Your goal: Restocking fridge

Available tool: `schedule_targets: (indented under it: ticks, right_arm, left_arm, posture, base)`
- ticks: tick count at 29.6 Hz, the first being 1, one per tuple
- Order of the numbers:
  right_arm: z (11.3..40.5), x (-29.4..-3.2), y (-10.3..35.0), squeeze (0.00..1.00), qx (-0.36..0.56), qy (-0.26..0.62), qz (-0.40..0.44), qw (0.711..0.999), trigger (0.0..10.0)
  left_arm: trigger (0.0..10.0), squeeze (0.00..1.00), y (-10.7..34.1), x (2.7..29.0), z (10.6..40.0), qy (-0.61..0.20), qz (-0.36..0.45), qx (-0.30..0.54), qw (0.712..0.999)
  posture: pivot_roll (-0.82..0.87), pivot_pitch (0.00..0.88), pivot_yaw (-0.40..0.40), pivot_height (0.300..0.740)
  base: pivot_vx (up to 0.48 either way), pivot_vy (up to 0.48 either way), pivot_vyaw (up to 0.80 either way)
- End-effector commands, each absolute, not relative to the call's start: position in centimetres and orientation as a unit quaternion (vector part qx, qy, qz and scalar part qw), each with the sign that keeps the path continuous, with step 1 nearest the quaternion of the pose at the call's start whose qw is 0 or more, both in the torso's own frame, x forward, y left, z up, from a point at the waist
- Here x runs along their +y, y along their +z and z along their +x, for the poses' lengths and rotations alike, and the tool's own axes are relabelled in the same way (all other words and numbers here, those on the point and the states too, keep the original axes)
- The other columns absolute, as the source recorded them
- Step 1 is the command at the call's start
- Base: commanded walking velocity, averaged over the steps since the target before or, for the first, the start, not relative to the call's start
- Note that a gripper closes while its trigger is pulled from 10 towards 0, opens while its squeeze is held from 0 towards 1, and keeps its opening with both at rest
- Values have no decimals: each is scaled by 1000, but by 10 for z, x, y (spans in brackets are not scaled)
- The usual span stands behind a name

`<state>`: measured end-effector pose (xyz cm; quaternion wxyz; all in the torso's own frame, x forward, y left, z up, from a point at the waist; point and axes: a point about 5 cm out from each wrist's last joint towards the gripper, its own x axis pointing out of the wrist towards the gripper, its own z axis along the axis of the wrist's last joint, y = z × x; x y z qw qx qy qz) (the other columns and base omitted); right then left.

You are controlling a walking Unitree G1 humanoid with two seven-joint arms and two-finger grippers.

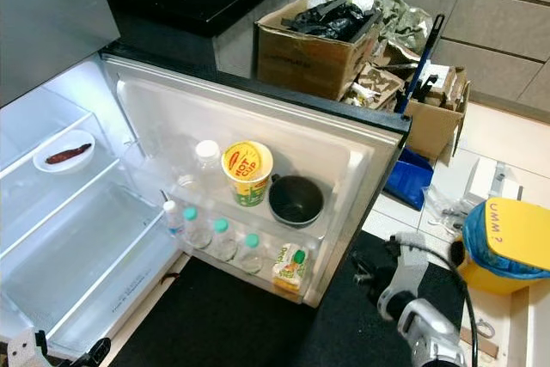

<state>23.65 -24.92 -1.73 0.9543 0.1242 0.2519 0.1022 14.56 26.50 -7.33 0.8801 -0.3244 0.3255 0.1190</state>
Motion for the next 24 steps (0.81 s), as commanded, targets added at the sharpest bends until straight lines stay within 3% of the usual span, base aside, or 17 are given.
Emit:
schedule_targets:
  ticks: [1, 5, 8, 10, 17, 24]
  right_arm:
    - [215, -246, -37, 0, 305, 84, 119, 941, 10000]
    - [173, -248, -67, 0, 401, 33, 90, 911, 10000]
    - [158, -249, -75, 0, 428, 17, 84, 900, 10000]
    - [134, -250, -85, 0, 465, -4, 91, 881, 10000]
    - [112, -256, -91, 0, 496, -17, 80, 864, 10000]
    - [120, -254, -90, 0, 497, 15, 33, 867, 10000]
  left_arm:
    - [10000, 0, -78, 260, 139, 117, -326, 339, 875]
    - [10000, 0, -78, 258, 140, 109, -326, 341, 875]
    - [10000, 0, -78, 257, 140, 107, -324, 343, 875]
    - [10000, 0, -79, 253, 141, 98, -322, 346, 876]
    - [10000, 0, -80, 244, 146, 96, -332, 342, 874]
    - [10000, 0, -82, 235, 146, 88, -336, 348, 871]
  posture:
    - [-45, 102, 19, 740]
    - [-46, 102, 20, 740]
    - [-40, 87, 18, 740]
    - [-40, 83, 13, 740]
    - [-56, 72, -1, 740]
    - [-58, 84, -4, 740]
  base:
    - [0, 0, 0]
    - [0, 0, 0]
    - [0, 0, 0]
    - [0, -463, 0]
    - [0, -461, 0]
    - [0, -458, 176]
